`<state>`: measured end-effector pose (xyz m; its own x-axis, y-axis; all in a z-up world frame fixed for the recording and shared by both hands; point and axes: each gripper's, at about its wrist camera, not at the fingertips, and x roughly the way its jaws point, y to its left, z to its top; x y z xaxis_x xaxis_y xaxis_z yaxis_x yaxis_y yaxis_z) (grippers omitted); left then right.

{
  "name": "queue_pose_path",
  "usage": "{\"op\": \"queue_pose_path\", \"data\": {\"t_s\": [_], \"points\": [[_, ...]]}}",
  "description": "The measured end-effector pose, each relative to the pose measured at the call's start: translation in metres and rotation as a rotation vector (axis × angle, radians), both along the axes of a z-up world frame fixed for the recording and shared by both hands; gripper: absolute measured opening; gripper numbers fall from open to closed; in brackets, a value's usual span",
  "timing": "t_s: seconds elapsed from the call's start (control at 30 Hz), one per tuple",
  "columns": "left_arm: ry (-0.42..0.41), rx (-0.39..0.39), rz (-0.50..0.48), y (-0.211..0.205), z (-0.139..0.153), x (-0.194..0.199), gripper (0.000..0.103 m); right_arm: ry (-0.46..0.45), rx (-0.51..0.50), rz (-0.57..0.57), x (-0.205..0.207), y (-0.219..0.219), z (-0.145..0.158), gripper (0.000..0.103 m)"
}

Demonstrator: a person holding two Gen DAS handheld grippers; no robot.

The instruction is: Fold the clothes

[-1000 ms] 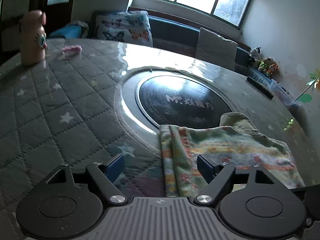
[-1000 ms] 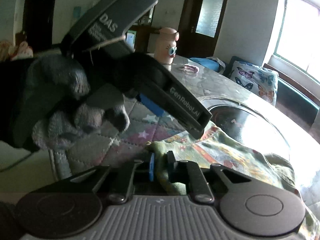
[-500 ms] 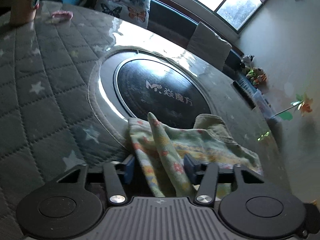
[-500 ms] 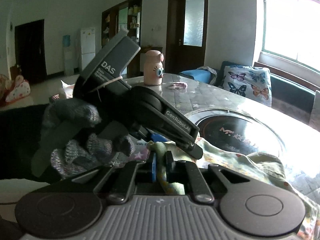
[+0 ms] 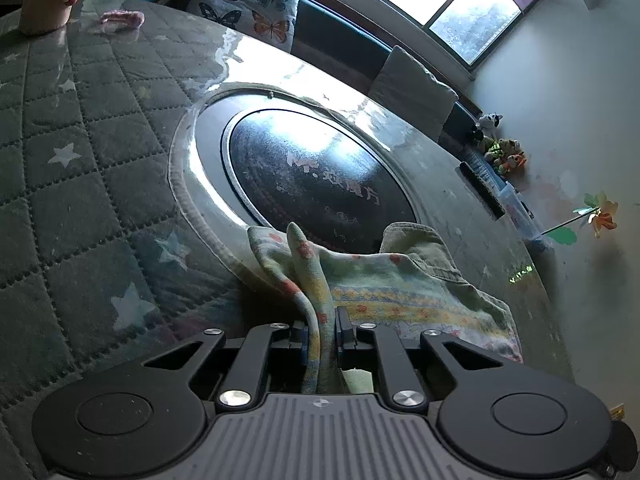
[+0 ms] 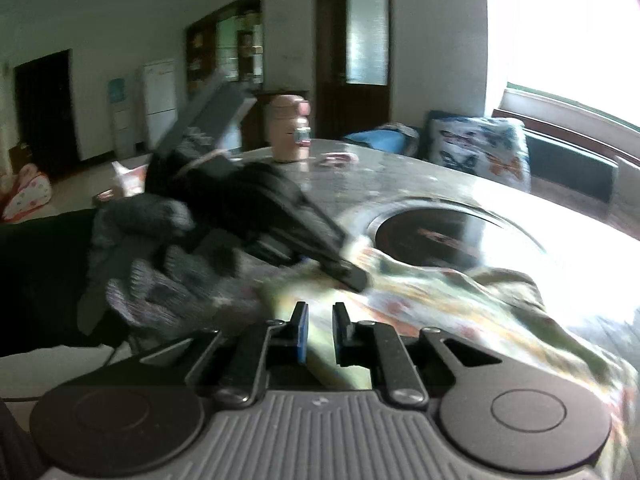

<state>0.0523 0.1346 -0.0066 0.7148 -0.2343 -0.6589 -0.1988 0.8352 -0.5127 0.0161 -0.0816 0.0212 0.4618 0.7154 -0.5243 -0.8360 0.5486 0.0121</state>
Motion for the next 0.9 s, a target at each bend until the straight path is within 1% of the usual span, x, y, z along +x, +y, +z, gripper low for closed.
{"op": "queue_pose_path", "data": {"t_s": [0.07,0.23,0.33,0.4,0.5,0.57,0.63,0.7,0.73,0.77,0.9], "points": [[0.001,-0.002,0.001,0.0,0.0,0.0,0.013,0.009,-0.002,-0.073,0.007,-0.018,-0.002,0.011],[0.002,0.005,0.003,-0.001,0.0,-0.001,0.013,0.028,-0.018,-0.301,0.04,-0.059,-0.009,0.011],[0.003,0.01,0.003,-0.002,0.0,0.0,0.013,0.051,-0.028,-0.418,0.062,-0.084,-0.017,0.011],[0.004,0.012,0.004,-0.003,0.0,0.0,0.013,0.071,-0.041,-0.458,0.074,-0.094,-0.023,0.011],[0.006,0.021,0.004,-0.004,0.0,0.0,0.013,0.07,-0.071,-0.504,0.085,-0.105,-0.035,0.01],[0.009,0.026,0.003,-0.004,0.001,0.0,0.013,0.075,-0.05,-0.52,0.091,-0.113,-0.036,0.009],[0.013,0.031,0.002,-0.005,0.002,0.001,0.013,0.071,-0.033,-0.545,0.091,-0.12,-0.032,0.012],[0.014,0.041,0.0,-0.006,0.002,0.001,0.013,0.064,-0.015,-0.578,0.097,-0.125,-0.03,0.018],[0.014,0.044,0.0,-0.006,0.002,0.001,0.014,0.072,-0.01,-0.59,0.1,-0.128,-0.03,0.021],[0.014,0.047,0.0,-0.006,0.002,0.001,0.014,0.079,-0.006,-0.601,0.103,-0.13,-0.03,0.026],[0.018,0.05,0.001,-0.007,0.003,0.001,0.014,0.11,0.005,-0.634,0.114,-0.14,-0.032,0.036]]}}
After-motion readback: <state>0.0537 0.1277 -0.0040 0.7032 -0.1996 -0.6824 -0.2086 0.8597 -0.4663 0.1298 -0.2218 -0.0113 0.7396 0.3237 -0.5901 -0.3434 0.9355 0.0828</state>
